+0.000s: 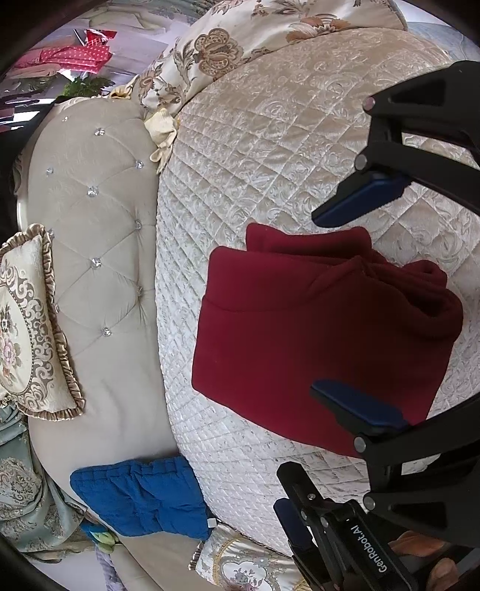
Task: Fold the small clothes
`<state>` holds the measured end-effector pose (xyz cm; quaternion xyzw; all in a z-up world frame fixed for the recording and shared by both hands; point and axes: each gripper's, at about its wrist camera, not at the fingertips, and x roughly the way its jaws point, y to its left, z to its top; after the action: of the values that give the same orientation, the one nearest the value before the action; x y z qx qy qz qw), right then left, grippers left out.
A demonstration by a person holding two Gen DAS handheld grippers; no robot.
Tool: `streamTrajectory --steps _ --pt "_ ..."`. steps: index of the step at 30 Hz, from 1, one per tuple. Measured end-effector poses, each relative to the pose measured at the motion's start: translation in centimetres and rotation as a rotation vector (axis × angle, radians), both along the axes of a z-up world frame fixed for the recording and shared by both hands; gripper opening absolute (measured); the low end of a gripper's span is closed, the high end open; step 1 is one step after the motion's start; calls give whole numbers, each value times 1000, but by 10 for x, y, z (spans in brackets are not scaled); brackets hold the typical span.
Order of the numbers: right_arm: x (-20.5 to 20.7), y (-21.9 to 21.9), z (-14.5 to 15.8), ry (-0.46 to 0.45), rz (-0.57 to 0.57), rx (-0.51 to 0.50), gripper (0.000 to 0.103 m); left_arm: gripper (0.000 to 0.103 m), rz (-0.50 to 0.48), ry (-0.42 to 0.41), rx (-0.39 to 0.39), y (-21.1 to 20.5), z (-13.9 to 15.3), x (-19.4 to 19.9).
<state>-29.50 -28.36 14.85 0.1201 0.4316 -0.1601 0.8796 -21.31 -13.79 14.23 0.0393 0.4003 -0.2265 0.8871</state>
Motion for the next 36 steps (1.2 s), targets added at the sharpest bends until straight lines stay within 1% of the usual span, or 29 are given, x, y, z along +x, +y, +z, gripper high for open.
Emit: streamTrajectory --steps 36 --pt "2 -4 -8 20 0 10 87 40 -4 13 6 -1 -8 4"
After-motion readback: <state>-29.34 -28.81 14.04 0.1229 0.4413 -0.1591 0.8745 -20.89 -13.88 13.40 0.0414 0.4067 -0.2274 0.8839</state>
